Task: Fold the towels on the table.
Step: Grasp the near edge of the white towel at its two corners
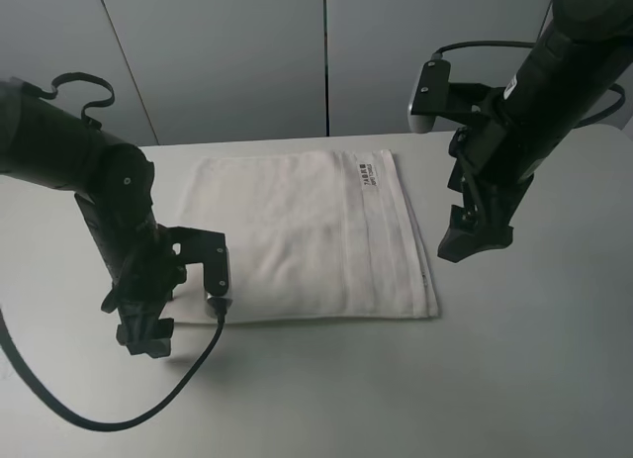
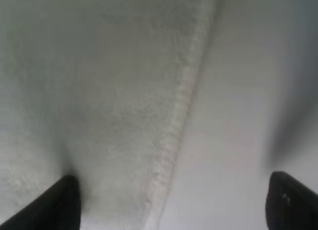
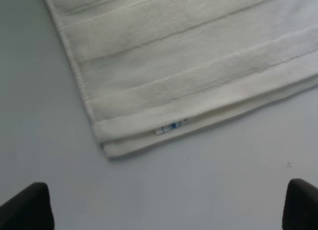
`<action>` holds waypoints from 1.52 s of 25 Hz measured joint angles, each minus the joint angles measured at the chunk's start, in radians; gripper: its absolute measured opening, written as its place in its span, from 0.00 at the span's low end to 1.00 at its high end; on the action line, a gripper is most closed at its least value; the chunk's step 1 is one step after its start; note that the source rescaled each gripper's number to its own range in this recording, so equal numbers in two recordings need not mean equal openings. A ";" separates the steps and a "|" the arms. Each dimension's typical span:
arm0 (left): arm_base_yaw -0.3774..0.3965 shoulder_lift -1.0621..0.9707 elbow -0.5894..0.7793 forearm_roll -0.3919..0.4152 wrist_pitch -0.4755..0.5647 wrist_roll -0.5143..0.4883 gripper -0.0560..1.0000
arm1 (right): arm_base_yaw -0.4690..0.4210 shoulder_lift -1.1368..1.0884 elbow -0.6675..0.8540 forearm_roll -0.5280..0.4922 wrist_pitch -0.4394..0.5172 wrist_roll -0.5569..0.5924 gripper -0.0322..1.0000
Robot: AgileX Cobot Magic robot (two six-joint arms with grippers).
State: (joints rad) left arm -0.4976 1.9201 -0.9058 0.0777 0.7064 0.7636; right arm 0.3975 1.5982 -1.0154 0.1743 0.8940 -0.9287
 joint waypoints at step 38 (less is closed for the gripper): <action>0.000 0.021 0.000 0.002 -0.013 -0.006 0.98 | 0.175 0.263 0.120 -0.069 -0.205 -0.215 1.00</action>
State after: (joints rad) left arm -0.4976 1.9412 -0.9058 0.0795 0.6929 0.7576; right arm 0.5728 1.8613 -0.8953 0.1049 0.6887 -1.1441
